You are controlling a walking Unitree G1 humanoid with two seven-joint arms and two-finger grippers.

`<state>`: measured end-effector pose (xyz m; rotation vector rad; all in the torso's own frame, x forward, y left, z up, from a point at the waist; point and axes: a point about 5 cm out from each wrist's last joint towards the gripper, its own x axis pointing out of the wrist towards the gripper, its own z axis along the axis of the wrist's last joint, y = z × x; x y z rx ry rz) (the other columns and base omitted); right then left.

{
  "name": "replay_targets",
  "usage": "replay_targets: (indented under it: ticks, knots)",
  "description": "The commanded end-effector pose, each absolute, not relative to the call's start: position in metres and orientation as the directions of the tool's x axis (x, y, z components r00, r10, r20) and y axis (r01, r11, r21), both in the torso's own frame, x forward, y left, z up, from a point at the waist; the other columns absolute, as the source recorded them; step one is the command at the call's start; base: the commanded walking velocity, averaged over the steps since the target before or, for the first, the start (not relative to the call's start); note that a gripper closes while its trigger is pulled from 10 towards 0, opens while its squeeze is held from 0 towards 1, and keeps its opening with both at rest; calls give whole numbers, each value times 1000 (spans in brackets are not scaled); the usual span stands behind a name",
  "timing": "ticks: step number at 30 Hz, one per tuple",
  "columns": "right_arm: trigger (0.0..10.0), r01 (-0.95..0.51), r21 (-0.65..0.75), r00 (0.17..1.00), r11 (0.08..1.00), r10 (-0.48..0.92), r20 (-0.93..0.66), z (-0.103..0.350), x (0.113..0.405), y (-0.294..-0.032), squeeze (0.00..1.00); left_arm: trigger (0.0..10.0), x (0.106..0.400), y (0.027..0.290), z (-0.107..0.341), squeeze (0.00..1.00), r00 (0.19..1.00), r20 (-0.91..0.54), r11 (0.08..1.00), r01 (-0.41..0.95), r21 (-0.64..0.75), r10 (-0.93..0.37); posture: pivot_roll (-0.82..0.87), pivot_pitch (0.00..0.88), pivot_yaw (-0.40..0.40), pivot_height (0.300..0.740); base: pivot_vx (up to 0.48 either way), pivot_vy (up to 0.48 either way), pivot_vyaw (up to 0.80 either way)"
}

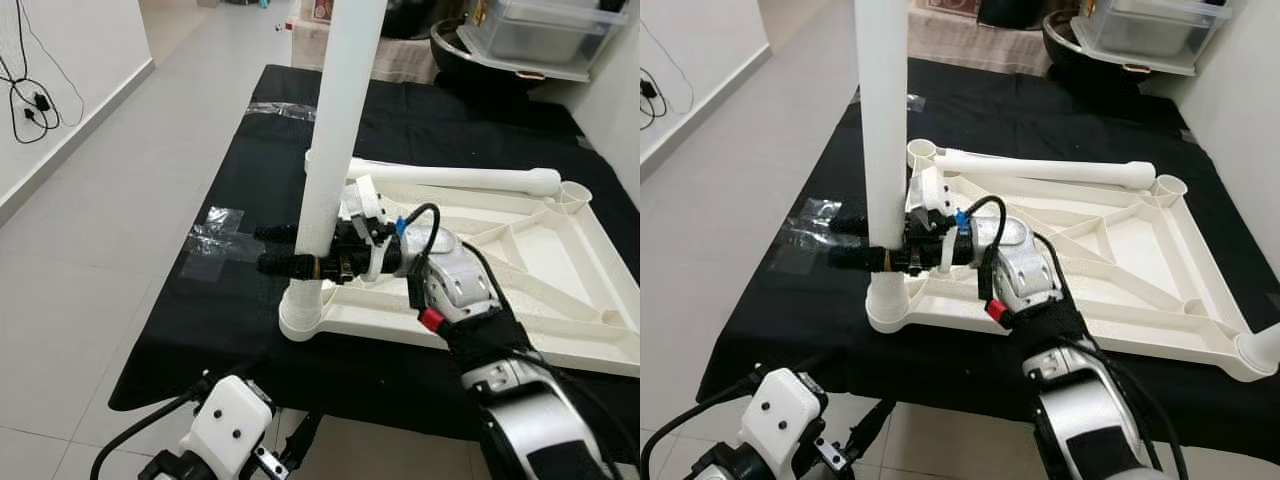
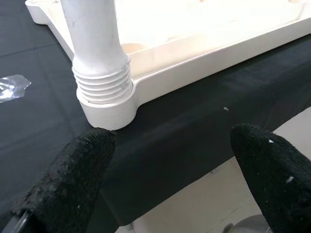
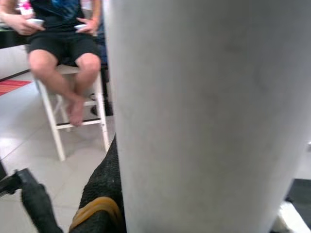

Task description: Building children table

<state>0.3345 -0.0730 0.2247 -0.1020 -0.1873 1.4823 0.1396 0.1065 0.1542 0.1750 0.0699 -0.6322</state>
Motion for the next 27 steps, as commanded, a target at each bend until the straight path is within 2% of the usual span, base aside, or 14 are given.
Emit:
replay_targets:
  ticks: [1, 2, 3, 5, 8, 9, 11, 13, 14, 18, 20, 21, 23, 27]
  knots:
    - [10000, -967, -112, 232, 229, 973, -18, 200, 340, -83, 0, 10000, 139, 106, 149, 0, 804, -134, 791, 594, 142, -580, 170, 154, -120, 740, 0, 0, 0]
    - [10000, -967, -112, 232, 229, 973, -18, 200, 340, -83, 0, 10000, 139, 106, 149, 0, 804, -134, 791, 594, 142, -580, 170, 154, -120, 740, 0, 0, 0]
    - [10000, -936, -86, 346, 342, 938, -28, 195, 344, -87, 0, 10000, 141, 106, 149, 0, 806, -131, 793, 592, 144, -578, 167, 154, -116, 740, 0, 0, 0]
    - [10000, -936, -86, 346, 342, 938, -28, 195, 344, -87, 0, 10000, 141, 106, 149, 0, 806, -131, 793, 592, 144, -578, 167, 154, -116, 740, 0, 0, 0]
    - [10000, -769, -25, 639, 639, 769, -21, 185, 357, -97, 0, 10000, 146, 108, 150, 0, 820, -115, 805, 573, 155, -561, 159, 158, -121, 740, 0, 0, 0]
    - [10000, -769, -25, 639, 639, 769, -21, 185, 357, -97, 0, 10000, 146, 108, 150, 0, 820, -115, 805, 573, 155, -561, 159, 158, -121, 740, 0, 0, 0]
    - [10000, -696, -12, 718, 718, 696, 3, 185, 356, -97, 0, 10000, 148, 110, 151, 0, 828, -108, 811, 561, 164, -551, 158, 162, -122, 740, 0, 0, 0]
    - [10000, -696, -12, 718, 718, 696, 3, 185, 356, -97, 0, 10000, 148, 110, 151, 0, 828, -108, 811, 561, 164, -551, 158, 162, -122, 740, 0, 0, 0]
    - [10000, -607, -11, 795, 795, 607, 12, 186, 355, -98, 0, 10000, 152, 113, 152, 0, 836, -100, 818, 548, 176, -539, 155, 166, -120, 740, 0, 0, 0]
    - [10000, -487, 33, 873, 873, 485, 45, 188, 356, -102, 0, 10000, 156, 116, 154, 0, 847, -91, 827, 532, 183, -524, 154, 168, -121, 740, 0, 0, 0]
    - [10000, -335, 86, 942, 938, 330, 67, 190, 356, -109, 0, 10000, 157, 117, 154, 0, 849, -88, 829, 527, 187, -520, 152, 168, -120, 740, 0, 0, 0]
    - [10000, -335, 86, 942, 938, 330, 67, 190, 356, -109, 0, 10000, 157, 117, 154, 0, 849, -88, 829, 527, 187, -520, 152, 168, -120, 740, 0, 0, 0]
    - [10000, -56, 115, 997, 992, 50, 54, 192, 354, -128, 0, 10000, 159, 118, 154, 0, 850, -85, 829, 526, 192, -520, 150, 167, -118, 740, 0, 0, 0]
    - [10000, 118, 45, 986, 992, -123, 117, 202, 347, -138, 0, 10000, 160, 117, 154, 0, 850, -82, 827, 526, 198, -520, 149, 167, -118, 740, 0, 0, 0]
